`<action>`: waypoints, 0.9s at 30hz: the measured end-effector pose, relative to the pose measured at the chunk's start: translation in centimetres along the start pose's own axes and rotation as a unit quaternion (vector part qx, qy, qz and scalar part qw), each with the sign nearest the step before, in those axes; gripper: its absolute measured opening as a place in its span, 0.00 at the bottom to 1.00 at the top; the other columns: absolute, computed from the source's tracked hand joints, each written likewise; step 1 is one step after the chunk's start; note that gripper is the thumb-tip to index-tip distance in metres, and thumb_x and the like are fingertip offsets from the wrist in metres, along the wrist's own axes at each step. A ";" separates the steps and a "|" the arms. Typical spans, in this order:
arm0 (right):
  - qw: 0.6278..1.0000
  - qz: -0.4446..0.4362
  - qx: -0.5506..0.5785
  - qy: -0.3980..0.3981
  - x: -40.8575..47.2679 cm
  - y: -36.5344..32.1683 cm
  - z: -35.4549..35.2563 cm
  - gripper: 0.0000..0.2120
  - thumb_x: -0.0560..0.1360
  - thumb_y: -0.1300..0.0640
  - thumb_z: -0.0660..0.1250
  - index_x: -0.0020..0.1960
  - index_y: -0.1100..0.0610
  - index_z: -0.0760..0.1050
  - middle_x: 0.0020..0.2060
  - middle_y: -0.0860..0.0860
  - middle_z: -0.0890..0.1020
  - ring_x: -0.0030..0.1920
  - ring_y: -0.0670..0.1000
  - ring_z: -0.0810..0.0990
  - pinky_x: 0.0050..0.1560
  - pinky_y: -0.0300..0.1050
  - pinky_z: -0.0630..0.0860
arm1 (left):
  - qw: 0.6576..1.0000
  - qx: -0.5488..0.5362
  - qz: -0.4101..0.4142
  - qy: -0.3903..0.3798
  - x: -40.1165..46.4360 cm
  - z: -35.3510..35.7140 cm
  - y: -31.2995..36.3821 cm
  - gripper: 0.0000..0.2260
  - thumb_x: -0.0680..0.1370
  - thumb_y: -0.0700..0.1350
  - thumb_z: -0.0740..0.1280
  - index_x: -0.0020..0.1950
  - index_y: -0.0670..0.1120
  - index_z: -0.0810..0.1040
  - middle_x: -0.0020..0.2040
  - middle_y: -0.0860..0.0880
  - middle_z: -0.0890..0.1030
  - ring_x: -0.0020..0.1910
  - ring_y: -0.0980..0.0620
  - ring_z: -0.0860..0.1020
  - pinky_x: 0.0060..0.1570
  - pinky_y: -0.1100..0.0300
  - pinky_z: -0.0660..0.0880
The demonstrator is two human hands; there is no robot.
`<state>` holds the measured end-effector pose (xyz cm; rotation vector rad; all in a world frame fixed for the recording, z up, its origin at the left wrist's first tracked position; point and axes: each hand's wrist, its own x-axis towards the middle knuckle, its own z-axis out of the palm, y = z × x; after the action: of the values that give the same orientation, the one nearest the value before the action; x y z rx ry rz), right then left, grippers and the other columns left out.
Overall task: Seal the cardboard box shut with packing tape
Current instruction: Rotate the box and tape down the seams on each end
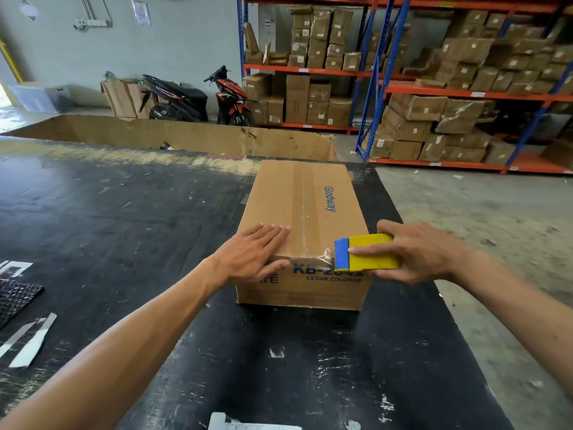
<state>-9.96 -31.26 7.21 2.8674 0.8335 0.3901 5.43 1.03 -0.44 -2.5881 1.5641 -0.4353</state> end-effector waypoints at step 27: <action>0.999 -0.035 -0.010 0.018 -6.2 4.3 1.3 0.28 0.75 0.38 0.64 0.74 0.41 0.66 0.42 0.53 0.73 0.29 0.49 0.71 0.26 0.38 0.64 | 0.995 -0.071 0.062 -0.030 6.5 1.1 4.0 0.36 0.81 0.65 0.42 0.81 0.42 0.48 0.81 0.45 0.50 0.80 0.51 0.48 0.77 0.59 0.42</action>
<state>-12.45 -38.26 5.50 2.8127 0.9269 0.4412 5.13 -6.67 -1.11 -2.5572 1.7841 -0.2415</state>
